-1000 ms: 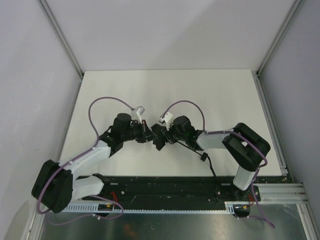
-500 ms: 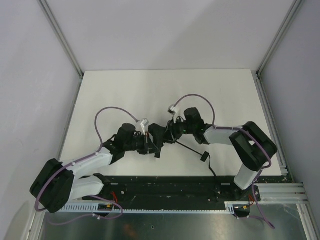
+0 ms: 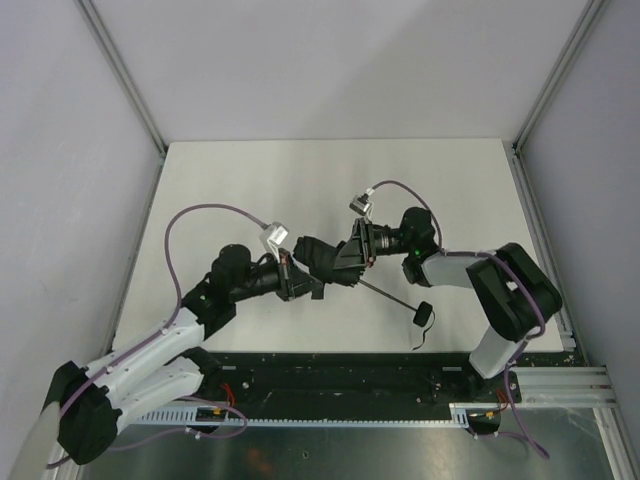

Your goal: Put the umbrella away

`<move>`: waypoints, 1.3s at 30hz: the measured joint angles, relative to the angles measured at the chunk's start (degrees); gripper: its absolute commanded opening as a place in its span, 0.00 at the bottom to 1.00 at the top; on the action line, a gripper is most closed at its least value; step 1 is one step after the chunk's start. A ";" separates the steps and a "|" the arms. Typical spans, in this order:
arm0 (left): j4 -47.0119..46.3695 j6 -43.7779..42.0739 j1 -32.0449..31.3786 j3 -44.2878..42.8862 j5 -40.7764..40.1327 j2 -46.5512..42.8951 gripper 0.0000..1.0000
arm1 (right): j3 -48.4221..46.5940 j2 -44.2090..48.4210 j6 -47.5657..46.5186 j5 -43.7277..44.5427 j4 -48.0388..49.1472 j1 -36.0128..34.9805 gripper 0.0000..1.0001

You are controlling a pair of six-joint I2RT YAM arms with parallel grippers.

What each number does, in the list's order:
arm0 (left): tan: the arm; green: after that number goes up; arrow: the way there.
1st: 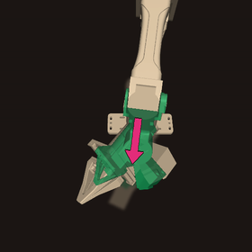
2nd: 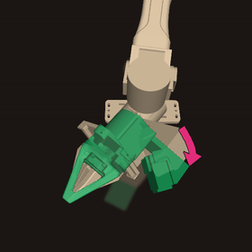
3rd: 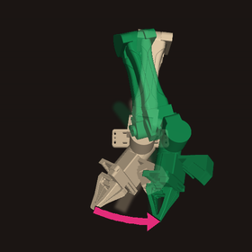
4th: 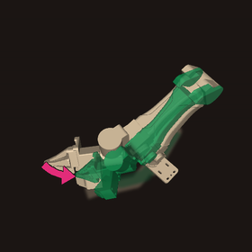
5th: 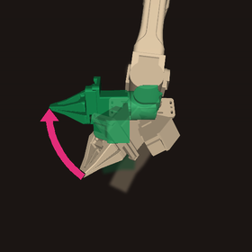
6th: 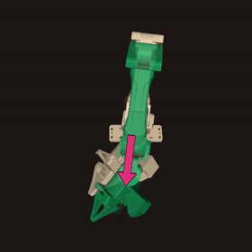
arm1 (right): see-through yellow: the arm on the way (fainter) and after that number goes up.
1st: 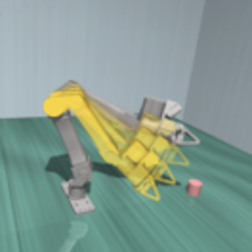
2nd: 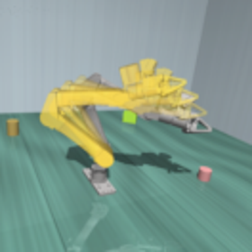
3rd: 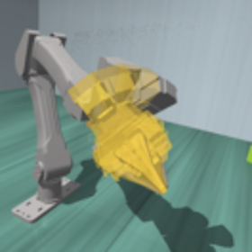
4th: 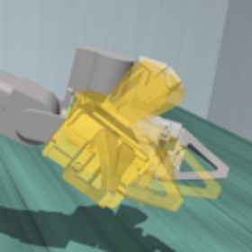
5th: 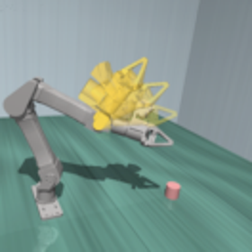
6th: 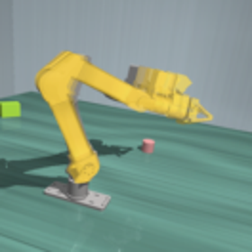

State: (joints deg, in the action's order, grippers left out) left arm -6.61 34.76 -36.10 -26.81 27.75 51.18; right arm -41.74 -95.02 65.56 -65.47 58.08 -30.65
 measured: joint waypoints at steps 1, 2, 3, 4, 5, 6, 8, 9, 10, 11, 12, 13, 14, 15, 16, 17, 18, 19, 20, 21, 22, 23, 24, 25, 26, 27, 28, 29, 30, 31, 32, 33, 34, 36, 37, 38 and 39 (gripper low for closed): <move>-0.02 -0.28 -0.07 -0.37 -0.09 -0.15 0.00 | 0.00 -1.25 4.59 -0.68 3.13 0.26 0.00; 0.07 -0.39 -0.11 -0.42 -0.35 -0.20 0.00 | 0.00 -2.91 8.83 -1.27 5.75 0.59 0.00; 0.46 -0.46 -0.11 -0.33 -0.81 -0.11 0.00 | 0.00 -4.79 12.33 -1.66 7.63 0.87 0.00; 0.74 -0.46 -0.11 -0.11 -1.53 0.28 0.00 | 0.00 -6.78 15.08 -1.97 8.96 1.07 0.00; 0.90 -0.33 -0.11 0.26 -2.25 0.79 0.00 | 0.00 -8.85 17.11 -2.16 9.90 1.18 0.00; 0.83 -0.20 -0.11 0.94 -3.26 1.77 0.00 | 0.00 -10.45 17.90 -2.23 10.34 1.22 0.00; 0.24 0.37 -0.11 2.67 -5.35 4.31 0.00 | 0.00 -14.67 18.67 -2.40 10.86 1.20 0.00; -0.33 0.85 -0.11 3.56 -6.45 5.55 0.00 | 0.00 -16.55 18.40 -2.36 10.80 1.20 0.00; -0.76 1.29 -0.11 4.31 -7.17 6.49 0.00 | 0.00 -17.99 18.03 -2.32 10.75 1.20 0.00; -1.84 1.60 -0.13 5.35 -8.26 7.61 0.00 | 0.00 -19.61 16.96 -2.21 10.75 1.20 0.00; -2.84 1.97 -0.13 6.38 -9.35 8.70 0.00 | 0.00 -21.07 15.56 -2.03 10.75 1.20 0.00; -4.26 2.40 -0.15 7.50 -10.49 10.23 0.00 | 0.00 -22.69 13.49 -1.79 10.91 1.18 0.00; -5.18 2.69 -0.15 8.11 -11.17 11.43 0.00 | 0.00 -23.82 11.78 -1.55 10.91 1.18 0.00; -6.99 2.93 -0.15 8.90 -11.78 13.75 0.00 | 0.00 -25.07 9.79 -1.20 10.93 1.18 0.00; -8.28 3.21 -0.15 9.33 -12.09 15.32 0.00 | 0.00 -26.03 7.93 -0.83 10.88 1.14 0.00; -10.08 3.58 -0.15 9.90 -12.22 17.68 0.00 | 0.00 -27.17 5.53 -0.39 10.91 1.09 0.00; -11.89 4.09 -0.15 10.54 -12.39 20.00 0.00 | 0.00 -28.02 2.84 0.17 10.19 1.05 0.00; -13.20 4.42 -0.15 11.08 -12.48 21.79 0.00 | 0.00 -28.35 -0.26 0.96 8.31 0.94 0.00; -14.38 4.76 -0.15 11.67 -12.59 23.21 0.00 | 0.00 -28.33 -4.33 2.16 4.81 0.68 0.00; -15.74 5.53 -0.15 12.26 -12.26 24.30 0.00 | -0.11 -28.15 -7.69 3.04 2.19 0.44 0.00; -16.94 5.81 -0.15 12.57 -12.13 24.87 0.00 | -0.68 -27.32 -10.75 3.63 -1.81 0.26 0.00; -18.29 6.08 -0.15 12.83 -12.00 25.33 0.00 | -1.53 -25.81 -15.28 4.96 -6.34 -0.11 0.00; -19.52 6.45 -0.15 13.16 -11.91 25.92 0.00 | -2.47 -24.15 -19.32 6.86 -10.75 -0.44 0.00; -20.65 6.82 -0.15 13.38 -11.78 26.51 0.00 | -3.50 -22.62 -23.17 9.42 -14.95 -0.85 0.00; -22.12 7.10 -0.15 13.55 -11.52 27.45 0.00 | -4.57 -21.35 -26.77 11.85 -19.04 -1.31 0.01; -23.93 7.45 -0.15 13.75 -11.19 28.57 0.00 | -5.62 -20.22 -29.73 14.08 -22.71 -1.84 0.06; -25.24 7.76 -0.15 13.90 -10.99 29.35 0.00 | -6.64 -19.08 -32.63 16.39 -26.16 -2.34 0.13; -26.95 8.09 -0.15 14.14 -10.75 30.36 0.00 | -7.52 -18.10 -35.15 18.67 -29.16 -2.89 0.21; -28.65 8.46 -0.15 14.43 -10.54 31.36 0.00 | -8.11 -17.27 -37.20 20.61 -31.50 -3.48 0.29; -30.32 8.85 -0.15 14.69 -10.34 32.26 0.00 | -8.59 -16.37 -39.08 22.64 -33.73 -4.11 0.33; -31.78 9.09 -0.15 14.86 -10.05 33.07 0.00 | -8.90 -15.50 -40.83 24.46 -35.74 -4.70 0.36; -33.07 9.38 -0.15 14.99 -9.84 33.86 0.00 | -9.22 -14.75 -42.25 25.94 -37.46 -5.27 0.40; -34.07 9.55 -0.15 15.13 -9.64 34.42 0.00 | -9.46 -14.25 -43.32 27.02 -38.71 -5.64 0.44; -36.59 10.10 -0.15 15.50 -9.33 35.71 0.00 | -9.94 -13.22 -45.33 29.62 -41.40 -6.25 0.52; -36.87 10.21 -0.15 15.52 -9.31 35.87 0.00 | -10.08 -12.70 -46.23 30.82 -42.73 -6.29 0.55; -37.48 10.32 -0.15 15.56 -9.27 36.24 0.00 | -10.16 -12.09 -46.84 31.67 -43.85 -6.29 0.57; -38.05 10.32 -0.15 15.56 -9.22 36.61 0.00 | -10.19 -11.41 -47.65 32.57 -44.89 -6.29 0.59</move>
State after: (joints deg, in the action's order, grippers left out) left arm -44.66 45.08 -36.25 -11.25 18.52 87.79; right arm -51.92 -106.43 17.91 -32.91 13.19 -36.95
